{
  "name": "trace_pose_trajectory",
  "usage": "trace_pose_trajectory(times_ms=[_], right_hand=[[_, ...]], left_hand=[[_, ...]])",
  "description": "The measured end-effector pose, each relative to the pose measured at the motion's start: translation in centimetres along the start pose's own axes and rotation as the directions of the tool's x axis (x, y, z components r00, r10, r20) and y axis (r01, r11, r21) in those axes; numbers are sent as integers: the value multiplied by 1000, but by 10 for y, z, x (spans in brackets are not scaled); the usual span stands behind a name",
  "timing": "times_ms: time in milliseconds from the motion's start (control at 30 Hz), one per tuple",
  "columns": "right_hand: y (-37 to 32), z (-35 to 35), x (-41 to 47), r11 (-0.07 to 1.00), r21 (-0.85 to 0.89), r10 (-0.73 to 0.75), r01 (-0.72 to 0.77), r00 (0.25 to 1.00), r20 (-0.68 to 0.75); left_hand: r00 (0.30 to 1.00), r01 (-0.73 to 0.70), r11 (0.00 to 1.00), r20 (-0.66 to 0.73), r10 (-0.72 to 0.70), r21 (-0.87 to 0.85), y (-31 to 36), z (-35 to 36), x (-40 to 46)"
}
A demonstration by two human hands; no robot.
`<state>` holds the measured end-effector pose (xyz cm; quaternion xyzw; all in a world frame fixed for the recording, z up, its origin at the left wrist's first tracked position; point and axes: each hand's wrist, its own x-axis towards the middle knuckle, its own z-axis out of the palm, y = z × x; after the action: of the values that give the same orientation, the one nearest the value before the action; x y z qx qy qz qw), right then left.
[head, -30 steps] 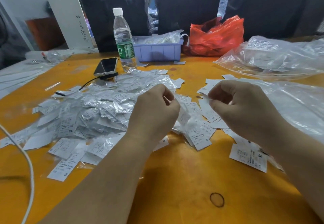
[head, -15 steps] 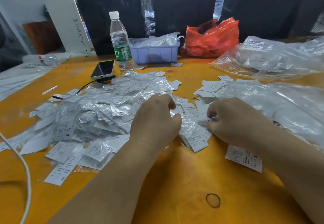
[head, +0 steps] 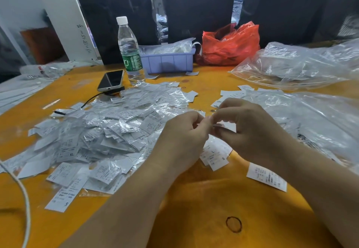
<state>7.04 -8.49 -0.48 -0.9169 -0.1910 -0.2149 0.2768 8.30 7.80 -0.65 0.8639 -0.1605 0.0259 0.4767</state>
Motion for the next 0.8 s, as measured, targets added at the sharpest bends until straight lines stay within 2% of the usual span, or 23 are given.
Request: trace_pose_trajectory(times_ms=[167, 300, 367, 467, 500, 633, 800], right_hand=[[0, -3, -1, 997, 74, 7, -5, 1000, -29], [-2, -4, -2, 959, 230, 168, -162, 986, -5], [-2, -4, 0, 895, 336, 282, -295, 955, 87], [1, -6, 4, 670, 586, 404, -457, 886, 229], [1, -7, 5, 630, 623, 418, -464, 878, 231], [1, -7, 4, 656, 625, 438, -422, 888, 140], [3, -6, 5, 653, 652, 436, -385, 895, 91]], left_hand=[[999, -34, 993, -2, 34, -115, 2, 0, -1], [995, -76, 985, -72, 65, -156, 2, 0, -1], [993, -90, 982, -95, 75, -168, 2, -1, 0], [992, -85, 980, -103, 68, -178, 1, -3, 1], [993, -81, 981, -100, 63, -178, 0, -3, 1], [997, -59, 989, -66, 51, -137, -1, -2, 1], [1000, -9, 992, -5, 8, -123, -2, 0, 2]])
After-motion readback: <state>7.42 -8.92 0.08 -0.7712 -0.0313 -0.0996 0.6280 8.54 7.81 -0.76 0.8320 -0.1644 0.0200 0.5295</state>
